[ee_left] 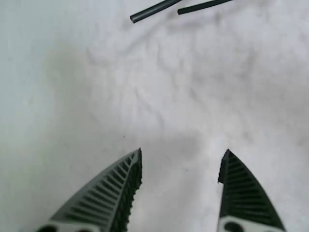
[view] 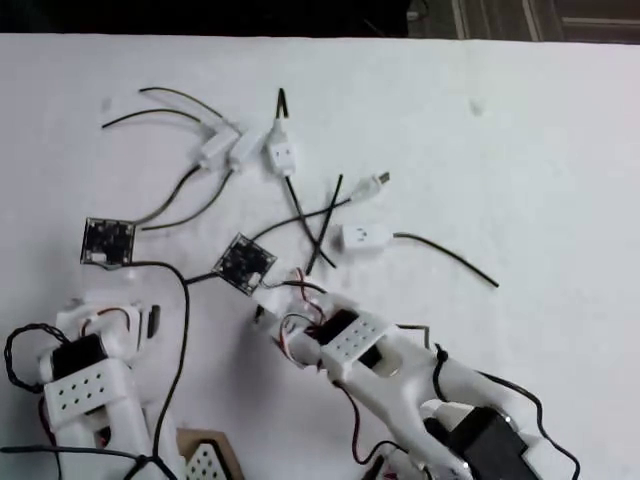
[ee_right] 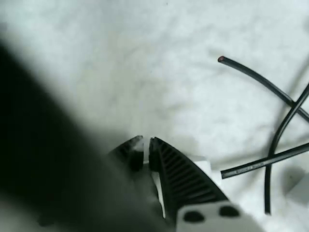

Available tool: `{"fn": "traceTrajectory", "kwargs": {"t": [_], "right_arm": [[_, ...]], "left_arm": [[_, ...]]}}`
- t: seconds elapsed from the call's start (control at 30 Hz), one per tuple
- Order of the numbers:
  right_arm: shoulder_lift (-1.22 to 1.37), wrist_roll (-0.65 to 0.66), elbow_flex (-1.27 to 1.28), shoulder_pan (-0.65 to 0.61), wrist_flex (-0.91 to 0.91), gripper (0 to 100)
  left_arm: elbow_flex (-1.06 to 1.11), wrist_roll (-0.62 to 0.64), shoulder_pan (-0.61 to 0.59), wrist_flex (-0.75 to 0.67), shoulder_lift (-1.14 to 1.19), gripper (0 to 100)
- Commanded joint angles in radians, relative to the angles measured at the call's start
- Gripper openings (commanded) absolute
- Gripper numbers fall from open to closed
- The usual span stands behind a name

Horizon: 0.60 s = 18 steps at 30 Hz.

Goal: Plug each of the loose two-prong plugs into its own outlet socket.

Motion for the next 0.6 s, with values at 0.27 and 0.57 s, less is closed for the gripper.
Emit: {"fn": "traceTrajectory", "kwargs": {"t": [0.27, 0.57], "right_arm": [[-0.354, -0.095, -0.051, -0.027, 0.206, 26.9], [-0.757, -0.098, -0.178, -0.064, 0.564, 14.4]], "left_arm": [[-0.005, -0.002, -0.002, -0.017, -0.018, 26], [-0.005, -0.002, -0.002, -0.017, -0.018, 26]]}}
